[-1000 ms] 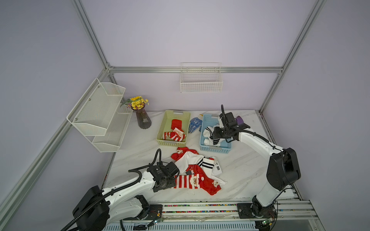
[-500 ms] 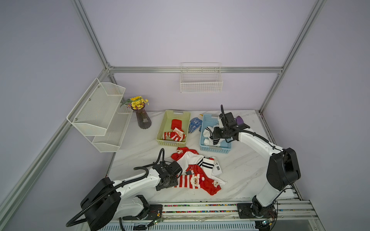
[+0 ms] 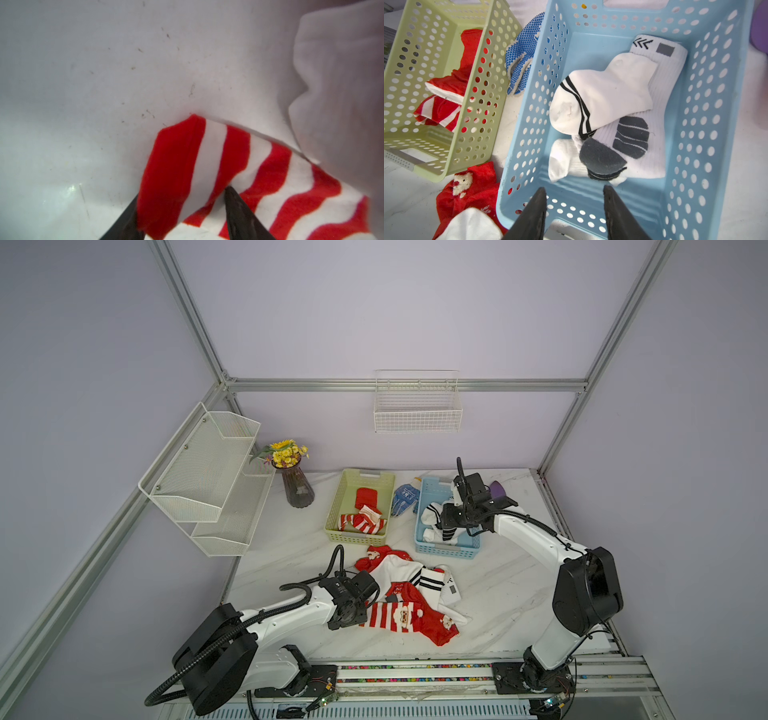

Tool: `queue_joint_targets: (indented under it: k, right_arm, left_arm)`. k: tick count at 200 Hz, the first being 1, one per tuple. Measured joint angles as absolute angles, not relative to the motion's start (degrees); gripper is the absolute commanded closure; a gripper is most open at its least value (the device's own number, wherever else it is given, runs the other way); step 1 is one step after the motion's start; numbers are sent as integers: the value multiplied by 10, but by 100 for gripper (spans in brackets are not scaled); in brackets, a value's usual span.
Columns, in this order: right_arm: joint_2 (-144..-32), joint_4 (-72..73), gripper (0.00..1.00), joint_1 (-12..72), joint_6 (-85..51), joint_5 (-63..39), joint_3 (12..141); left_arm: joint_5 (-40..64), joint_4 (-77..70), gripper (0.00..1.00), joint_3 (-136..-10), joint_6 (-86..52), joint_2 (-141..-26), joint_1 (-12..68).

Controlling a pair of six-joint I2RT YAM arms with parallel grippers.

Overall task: Sort the socks into the basket by color
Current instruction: Pick up the sock at the center of the board.

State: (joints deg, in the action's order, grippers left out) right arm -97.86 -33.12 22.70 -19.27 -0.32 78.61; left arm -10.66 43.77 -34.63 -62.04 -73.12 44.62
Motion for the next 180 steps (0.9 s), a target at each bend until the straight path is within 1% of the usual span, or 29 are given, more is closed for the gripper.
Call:
queue_joint_targets:
  k: [33, 54, 70, 94, 142, 180]
  right_arm:
    - [-983, -333, 52, 229, -193, -3, 789]
    - [-983, -335, 52, 230, -193, -3, 790]
    - [-983, -335, 53, 231, -193, -3, 790]
    - [-983, -337, 53, 234, -193, -3, 790]
    - [-983, -339, 53, 236, -194, -3, 790]
    - [-983, -339, 53, 236, -195, -3, 790]
  left_arm:
    - [-108, 435, 64, -346, -619, -731, 443]
    - [-109, 435, 70, -346, -618, -731, 442]
    - [-108, 434, 79, -346, -617, -730, 442]
    - [-106, 431, 87, -346, -619, -728, 442]
    - [-96, 434, 99, -346, -616, -721, 442]
    - [-87, 463, 100, -346, -618, -694, 442]
